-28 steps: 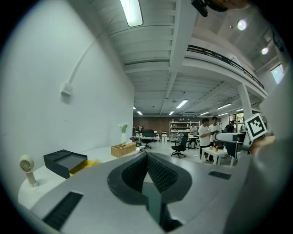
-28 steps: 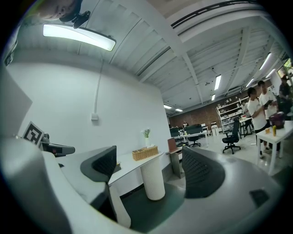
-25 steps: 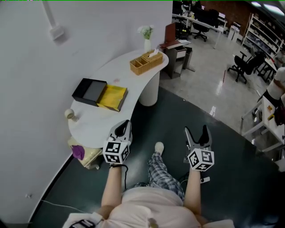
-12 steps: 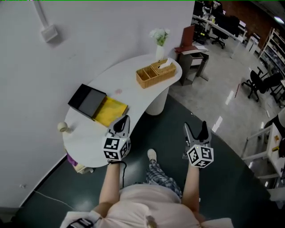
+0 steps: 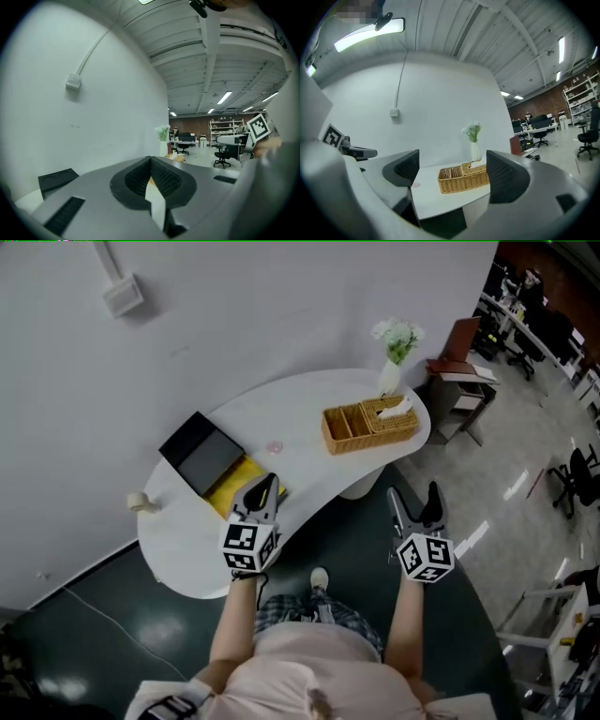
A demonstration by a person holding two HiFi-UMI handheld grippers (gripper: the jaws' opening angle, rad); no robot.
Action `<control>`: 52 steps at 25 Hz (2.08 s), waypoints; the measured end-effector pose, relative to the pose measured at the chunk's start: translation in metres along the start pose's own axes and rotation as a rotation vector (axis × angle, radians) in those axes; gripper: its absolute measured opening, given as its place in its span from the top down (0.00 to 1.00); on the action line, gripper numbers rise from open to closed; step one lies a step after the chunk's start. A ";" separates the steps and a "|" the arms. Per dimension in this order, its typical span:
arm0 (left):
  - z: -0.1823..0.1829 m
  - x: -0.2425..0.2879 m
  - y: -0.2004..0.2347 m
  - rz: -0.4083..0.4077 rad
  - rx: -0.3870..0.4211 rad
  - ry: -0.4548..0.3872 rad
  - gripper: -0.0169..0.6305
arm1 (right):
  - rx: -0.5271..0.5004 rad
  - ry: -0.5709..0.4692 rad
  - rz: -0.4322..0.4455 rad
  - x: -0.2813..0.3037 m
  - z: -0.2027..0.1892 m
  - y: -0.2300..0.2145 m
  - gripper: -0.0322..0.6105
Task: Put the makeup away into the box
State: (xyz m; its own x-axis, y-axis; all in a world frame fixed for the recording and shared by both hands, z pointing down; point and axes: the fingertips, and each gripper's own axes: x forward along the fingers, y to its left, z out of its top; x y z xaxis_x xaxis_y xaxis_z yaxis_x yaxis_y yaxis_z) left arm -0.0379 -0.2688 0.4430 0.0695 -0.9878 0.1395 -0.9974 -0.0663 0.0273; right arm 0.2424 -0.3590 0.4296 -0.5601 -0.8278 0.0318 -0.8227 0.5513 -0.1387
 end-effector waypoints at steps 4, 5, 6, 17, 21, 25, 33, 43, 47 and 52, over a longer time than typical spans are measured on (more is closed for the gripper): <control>0.000 -0.004 0.030 0.103 -0.025 0.002 0.93 | 0.003 0.025 0.102 0.045 -0.005 0.021 0.26; 0.000 -0.005 0.036 0.123 -0.029 0.001 0.93 | 0.003 0.031 0.125 0.054 -0.006 0.027 0.26; 0.001 -0.006 0.042 0.140 -0.032 -0.001 0.93 | 0.001 0.035 0.148 0.063 -0.006 0.034 0.26; 0.007 -0.003 0.086 0.233 -0.046 -0.008 0.93 | -0.022 0.058 0.301 0.124 -0.006 0.087 0.26; 0.007 0.006 0.100 0.248 -0.049 -0.012 0.93 | -0.037 0.070 0.343 0.147 -0.009 0.104 0.26; 0.002 0.016 0.116 0.267 -0.060 0.010 0.93 | -0.052 0.092 0.399 0.174 -0.015 0.128 0.26; 0.002 0.045 0.158 0.310 -0.060 0.041 0.93 | -0.099 0.176 0.535 0.239 -0.035 0.187 0.27; -0.046 0.081 0.209 0.372 -0.167 0.152 0.93 | -0.211 0.406 0.667 0.307 -0.126 0.257 0.29; -0.072 0.084 0.217 0.383 -0.225 0.193 0.93 | -0.255 0.520 0.690 0.320 -0.180 0.269 0.33; -0.098 0.083 0.219 0.387 -0.267 0.228 0.93 | -0.315 0.658 0.694 0.328 -0.239 0.272 0.37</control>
State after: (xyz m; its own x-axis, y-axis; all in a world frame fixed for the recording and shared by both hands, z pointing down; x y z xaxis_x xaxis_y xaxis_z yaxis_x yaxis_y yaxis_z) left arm -0.2486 -0.3518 0.5575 -0.2719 -0.8752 0.4002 -0.9137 0.3652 0.1780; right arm -0.1888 -0.4560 0.6386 -0.7891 -0.1435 0.5973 -0.2288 0.9710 -0.0690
